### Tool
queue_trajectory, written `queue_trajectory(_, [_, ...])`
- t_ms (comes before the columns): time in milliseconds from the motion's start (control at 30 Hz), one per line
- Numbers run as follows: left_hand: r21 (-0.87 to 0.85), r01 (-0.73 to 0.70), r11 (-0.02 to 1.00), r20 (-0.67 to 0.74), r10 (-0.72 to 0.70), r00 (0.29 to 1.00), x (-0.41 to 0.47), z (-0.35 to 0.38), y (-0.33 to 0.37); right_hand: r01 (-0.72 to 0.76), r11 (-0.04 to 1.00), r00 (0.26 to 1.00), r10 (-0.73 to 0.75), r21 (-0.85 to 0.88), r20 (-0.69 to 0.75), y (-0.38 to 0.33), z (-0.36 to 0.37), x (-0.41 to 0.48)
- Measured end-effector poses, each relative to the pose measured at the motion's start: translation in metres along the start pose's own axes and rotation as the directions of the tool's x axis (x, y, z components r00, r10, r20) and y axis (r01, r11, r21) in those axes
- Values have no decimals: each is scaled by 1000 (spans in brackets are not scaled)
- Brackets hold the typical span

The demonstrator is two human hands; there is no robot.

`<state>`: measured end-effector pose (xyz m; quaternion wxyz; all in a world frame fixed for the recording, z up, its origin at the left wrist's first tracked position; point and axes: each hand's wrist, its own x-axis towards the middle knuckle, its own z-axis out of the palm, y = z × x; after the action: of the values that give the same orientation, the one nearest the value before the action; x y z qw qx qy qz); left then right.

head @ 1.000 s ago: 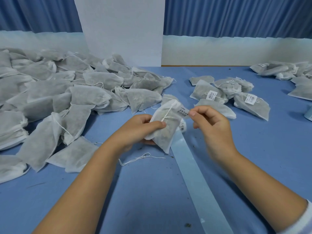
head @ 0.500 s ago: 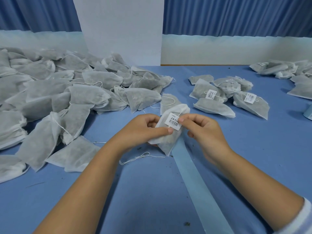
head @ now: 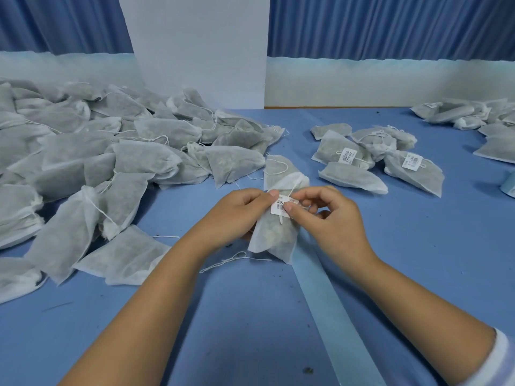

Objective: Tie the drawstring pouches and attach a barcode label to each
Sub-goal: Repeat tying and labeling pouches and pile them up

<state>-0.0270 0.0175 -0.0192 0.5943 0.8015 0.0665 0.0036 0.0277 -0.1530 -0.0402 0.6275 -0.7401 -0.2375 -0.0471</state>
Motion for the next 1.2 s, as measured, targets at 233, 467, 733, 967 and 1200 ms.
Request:
queue_trajectory(233, [-17,-67,998,-39,66,997,0,4,0,-73,995,995,77,62,-61,-3,-3,3])
queue_trajectory(467, [45,-181,983,-50,183,982,-2,7,1,-368,843,930,328,393,168,-4,-6,11])
queue_trajectory(733, [50,-169,984,-113,174,978,2,7,-2,-308,852,946,228,423,230,-5,-4,9])
queue_trajectory(967, [-147,-55,988,-79,43,996,6,6,-6,-308,890,948,258,337,186,-6,-4,9])
queue_trajectory(1200, [-318,-104,942,-389,-29,921,10,9,-3,-139,965,943,61,221,328,-4,-4,2])
